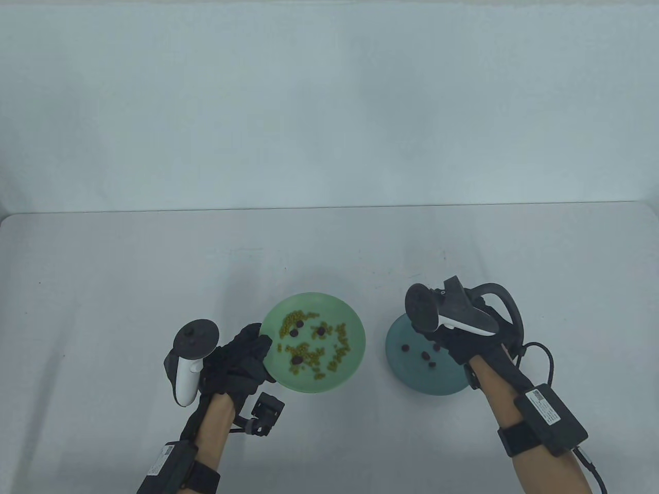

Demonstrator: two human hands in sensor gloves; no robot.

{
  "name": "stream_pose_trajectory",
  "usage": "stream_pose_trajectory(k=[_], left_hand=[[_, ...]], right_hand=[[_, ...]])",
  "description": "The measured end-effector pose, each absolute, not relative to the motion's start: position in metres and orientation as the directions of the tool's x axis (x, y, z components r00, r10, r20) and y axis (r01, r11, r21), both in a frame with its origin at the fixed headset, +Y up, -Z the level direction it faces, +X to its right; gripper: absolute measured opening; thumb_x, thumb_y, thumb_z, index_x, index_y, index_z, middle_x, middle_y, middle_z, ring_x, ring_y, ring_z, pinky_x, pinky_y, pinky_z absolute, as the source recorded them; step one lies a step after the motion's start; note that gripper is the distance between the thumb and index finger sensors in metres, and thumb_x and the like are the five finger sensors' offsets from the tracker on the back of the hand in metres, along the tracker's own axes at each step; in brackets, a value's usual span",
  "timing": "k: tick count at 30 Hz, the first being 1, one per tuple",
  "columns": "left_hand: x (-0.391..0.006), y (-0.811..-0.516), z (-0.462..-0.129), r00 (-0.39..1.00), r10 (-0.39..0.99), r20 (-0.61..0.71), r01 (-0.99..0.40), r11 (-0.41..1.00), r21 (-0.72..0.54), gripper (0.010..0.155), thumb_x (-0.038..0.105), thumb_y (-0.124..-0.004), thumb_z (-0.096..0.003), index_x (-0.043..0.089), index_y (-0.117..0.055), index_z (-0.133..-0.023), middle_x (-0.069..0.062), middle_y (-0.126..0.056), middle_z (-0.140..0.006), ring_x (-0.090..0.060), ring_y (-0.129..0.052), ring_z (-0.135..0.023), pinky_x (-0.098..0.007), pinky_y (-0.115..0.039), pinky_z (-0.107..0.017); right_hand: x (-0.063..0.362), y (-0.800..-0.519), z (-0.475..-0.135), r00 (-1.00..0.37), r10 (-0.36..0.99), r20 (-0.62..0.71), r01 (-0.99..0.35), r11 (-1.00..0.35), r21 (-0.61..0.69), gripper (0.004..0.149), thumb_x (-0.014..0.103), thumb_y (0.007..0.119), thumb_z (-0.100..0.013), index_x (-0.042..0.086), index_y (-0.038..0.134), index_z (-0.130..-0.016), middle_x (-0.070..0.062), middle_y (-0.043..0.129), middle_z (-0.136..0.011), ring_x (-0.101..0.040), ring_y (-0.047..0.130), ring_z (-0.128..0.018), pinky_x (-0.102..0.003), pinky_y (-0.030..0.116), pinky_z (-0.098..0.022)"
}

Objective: Pick cranberries with hand pinch into plate

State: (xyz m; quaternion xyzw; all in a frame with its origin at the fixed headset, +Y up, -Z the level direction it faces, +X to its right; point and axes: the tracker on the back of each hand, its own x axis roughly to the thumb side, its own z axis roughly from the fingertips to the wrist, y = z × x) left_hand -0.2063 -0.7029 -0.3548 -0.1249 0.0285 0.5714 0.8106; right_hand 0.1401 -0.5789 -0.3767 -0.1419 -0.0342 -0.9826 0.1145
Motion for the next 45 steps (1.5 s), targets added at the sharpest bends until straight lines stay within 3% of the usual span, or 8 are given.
stream_pose_trajectory(k=[8, 18, 33, 36, 39, 45], left_hand=[[-0.205, -0.703, -0.355, 0.335, 0.925, -0.181, -0.936, 0.305, -0.175, 0.054, 0.023, -0.067, -0.0601, -0.003, -0.055, -0.106, -0.019, -0.083, -0.088, -0.024, -0.109, -0.054, -0.034, -0.096, -0.042], [-0.204, -0.703, -0.354, 0.323, 0.930, -0.175, -0.940, 0.292, -0.178, 0.054, 0.023, -0.067, -0.0601, -0.003, -0.056, -0.106, -0.019, -0.083, -0.088, -0.024, -0.109, -0.054, -0.034, -0.096, -0.042], [-0.206, -0.702, -0.352, 0.313, 0.932, -0.182, -0.944, 0.285, -0.167, 0.054, 0.023, -0.067, -0.0601, -0.004, -0.055, -0.106, -0.019, -0.083, -0.088, -0.024, -0.109, -0.054, -0.034, -0.096, -0.042], [-0.207, -0.702, -0.353, 0.319, 0.930, -0.184, -0.942, 0.290, -0.166, 0.054, 0.023, -0.067, -0.0601, -0.003, -0.055, -0.106, -0.019, -0.083, -0.088, -0.024, -0.109, -0.054, -0.034, -0.096, -0.042], [-0.207, -0.702, -0.352, 0.322, 0.928, -0.186, -0.942, 0.293, -0.166, 0.054, 0.023, -0.067, -0.0601, -0.004, -0.056, -0.106, -0.019, -0.083, -0.088, -0.024, -0.110, -0.054, -0.034, -0.096, -0.041], [-0.208, -0.702, -0.352, 0.319, 0.929, -0.188, -0.943, 0.291, -0.164, 0.054, 0.023, -0.067, -0.0601, -0.003, -0.055, -0.106, -0.019, -0.083, -0.088, -0.024, -0.110, -0.054, -0.034, -0.096, -0.041]], right_hand=[[0.070, -0.562, -0.363, -0.875, -0.228, 0.428, 0.233, -0.972, -0.040, 0.053, 0.053, 0.074, -0.053, 0.023, 0.078, -0.096, 0.006, 0.096, -0.074, -0.015, 0.103, -0.059, -0.033, 0.089, -0.041], [0.012, -0.579, -0.369, -0.821, -0.259, 0.509, 0.288, -0.957, -0.024, 0.049, 0.048, 0.074, -0.054, 0.027, 0.076, -0.098, 0.009, 0.096, -0.065, -0.011, 0.101, -0.051, -0.032, 0.088, -0.042], [0.000, -0.611, -0.380, -0.804, -0.282, 0.523, 0.353, -0.935, 0.039, 0.050, 0.046, 0.074, -0.055, 0.026, 0.074, -0.100, 0.009, 0.096, -0.062, -0.010, 0.100, -0.048, -0.032, 0.088, -0.041], [-0.001, -0.612, -0.378, -0.791, -0.278, 0.545, 0.360, -0.932, 0.048, 0.050, 0.046, 0.074, -0.055, 0.026, 0.073, -0.100, 0.010, 0.096, -0.062, -0.010, 0.100, -0.049, -0.032, 0.088, -0.041], [-0.001, -0.606, -0.376, -0.797, -0.175, 0.578, 0.292, -0.949, 0.115, 0.046, 0.046, 0.074, -0.055, 0.028, 0.077, -0.097, 0.010, 0.095, -0.063, -0.011, 0.100, -0.050, -0.032, 0.087, -0.042], [-0.002, -0.596, -0.379, -0.816, -0.192, 0.545, 0.253, -0.967, 0.037, 0.045, 0.048, 0.074, -0.054, 0.025, 0.082, -0.092, 0.010, 0.095, -0.062, -0.010, 0.100, -0.049, -0.032, 0.087, -0.041]])
